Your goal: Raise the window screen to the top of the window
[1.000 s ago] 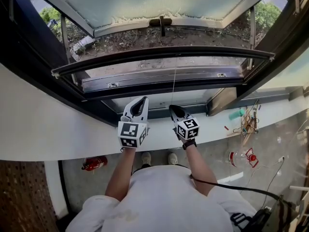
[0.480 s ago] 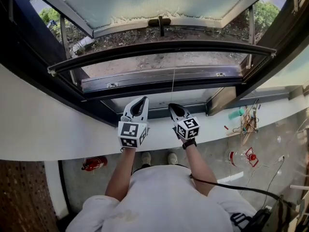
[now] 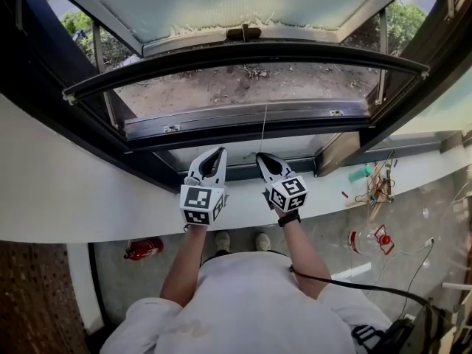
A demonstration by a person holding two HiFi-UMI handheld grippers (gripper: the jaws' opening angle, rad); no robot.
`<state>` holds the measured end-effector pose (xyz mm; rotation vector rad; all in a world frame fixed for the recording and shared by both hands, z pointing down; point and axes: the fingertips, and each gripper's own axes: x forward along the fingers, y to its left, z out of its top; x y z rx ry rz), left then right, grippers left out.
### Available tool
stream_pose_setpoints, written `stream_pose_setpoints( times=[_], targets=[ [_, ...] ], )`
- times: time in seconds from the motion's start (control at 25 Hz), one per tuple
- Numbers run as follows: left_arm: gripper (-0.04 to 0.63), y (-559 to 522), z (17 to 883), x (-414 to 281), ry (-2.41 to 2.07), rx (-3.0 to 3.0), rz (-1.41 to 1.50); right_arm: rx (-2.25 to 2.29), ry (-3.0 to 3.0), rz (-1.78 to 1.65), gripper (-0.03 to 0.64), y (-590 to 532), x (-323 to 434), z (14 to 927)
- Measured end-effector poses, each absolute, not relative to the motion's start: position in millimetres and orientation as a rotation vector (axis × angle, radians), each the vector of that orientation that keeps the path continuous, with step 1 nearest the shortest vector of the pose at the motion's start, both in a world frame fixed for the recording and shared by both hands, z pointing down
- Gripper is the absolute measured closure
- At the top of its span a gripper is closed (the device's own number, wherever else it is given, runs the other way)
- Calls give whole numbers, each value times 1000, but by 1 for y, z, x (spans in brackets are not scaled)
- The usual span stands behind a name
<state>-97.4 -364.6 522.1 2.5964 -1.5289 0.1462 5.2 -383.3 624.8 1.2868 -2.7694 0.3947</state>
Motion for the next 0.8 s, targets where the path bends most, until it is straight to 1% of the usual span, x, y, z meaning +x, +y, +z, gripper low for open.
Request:
stream_pose_setpoints(
  times=[0.28, 0.8],
  targets=[
    [594, -362, 511, -92, -1515, 2610, 105, 1276, -2790, 395, 614, -381, 0, 614],
    [594, -355, 512, -89, -1521, 2630, 138, 1306, -2792, 351, 614, -378, 3, 600]
  ],
)
